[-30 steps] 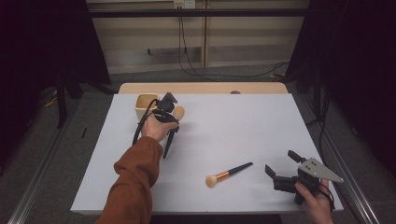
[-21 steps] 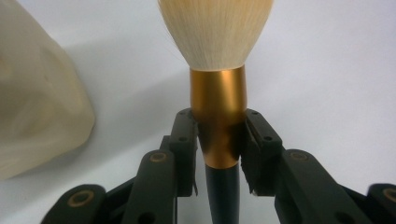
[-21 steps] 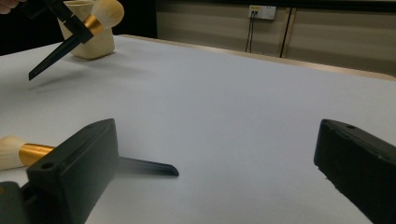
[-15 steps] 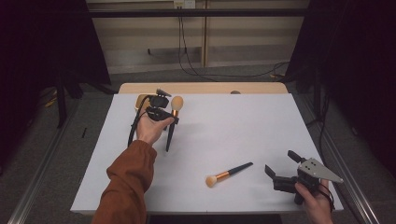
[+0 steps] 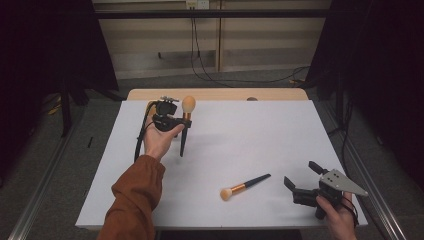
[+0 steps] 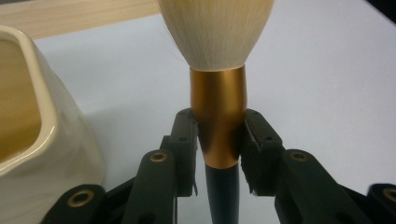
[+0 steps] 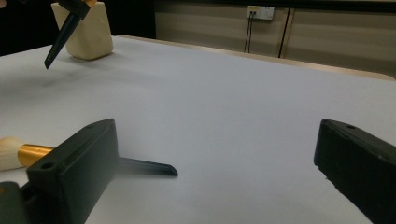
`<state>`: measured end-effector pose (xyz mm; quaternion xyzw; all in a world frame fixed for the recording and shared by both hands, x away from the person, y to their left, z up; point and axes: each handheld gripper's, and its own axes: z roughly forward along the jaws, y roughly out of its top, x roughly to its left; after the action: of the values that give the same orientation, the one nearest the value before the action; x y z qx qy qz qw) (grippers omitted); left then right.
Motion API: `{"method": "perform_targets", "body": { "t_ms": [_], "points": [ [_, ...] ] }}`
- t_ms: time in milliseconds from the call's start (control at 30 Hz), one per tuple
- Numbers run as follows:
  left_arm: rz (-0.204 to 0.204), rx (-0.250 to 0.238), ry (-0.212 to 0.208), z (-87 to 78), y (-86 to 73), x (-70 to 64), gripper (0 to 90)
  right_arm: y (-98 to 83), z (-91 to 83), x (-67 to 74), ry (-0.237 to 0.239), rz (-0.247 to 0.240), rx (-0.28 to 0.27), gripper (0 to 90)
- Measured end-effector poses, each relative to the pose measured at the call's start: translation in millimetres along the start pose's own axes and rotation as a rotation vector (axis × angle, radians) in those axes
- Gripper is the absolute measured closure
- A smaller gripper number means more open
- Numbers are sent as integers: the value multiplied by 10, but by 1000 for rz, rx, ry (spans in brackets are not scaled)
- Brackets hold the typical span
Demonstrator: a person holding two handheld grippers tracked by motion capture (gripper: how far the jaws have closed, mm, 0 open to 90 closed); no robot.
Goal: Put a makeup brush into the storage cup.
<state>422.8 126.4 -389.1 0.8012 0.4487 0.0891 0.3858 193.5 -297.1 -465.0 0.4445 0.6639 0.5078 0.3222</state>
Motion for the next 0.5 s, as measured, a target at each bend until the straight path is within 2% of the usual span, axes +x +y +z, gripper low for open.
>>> {"method": "perform_targets", "body": {
  "t_ms": [100,133,200,233,400,467,500],
  "points": [
    [17,-28,6,-27,-14,3,685,1,1,1,0,1,-1,0],
    [9,-46,6,-40,-13,-8,685,1,1,1,2,1,1,0],
    [21,-79,0,-74,-6,-14,685,1,4,4,6,0,1,0],
    [21,-79,0,-74,-6,-14,685,1,4,4,6,0,1,0],
    [28,-174,1,-110,-47,-18,685,1,-1,3,3,0,-2,0],
    [28,-183,-1,-112,-58,-15,685,0,-3,3,2,1,-2,0],
    [23,-204,-8,-114,-78,-1,685,1,-2,2,2,0,-3,0]
  ]
}}
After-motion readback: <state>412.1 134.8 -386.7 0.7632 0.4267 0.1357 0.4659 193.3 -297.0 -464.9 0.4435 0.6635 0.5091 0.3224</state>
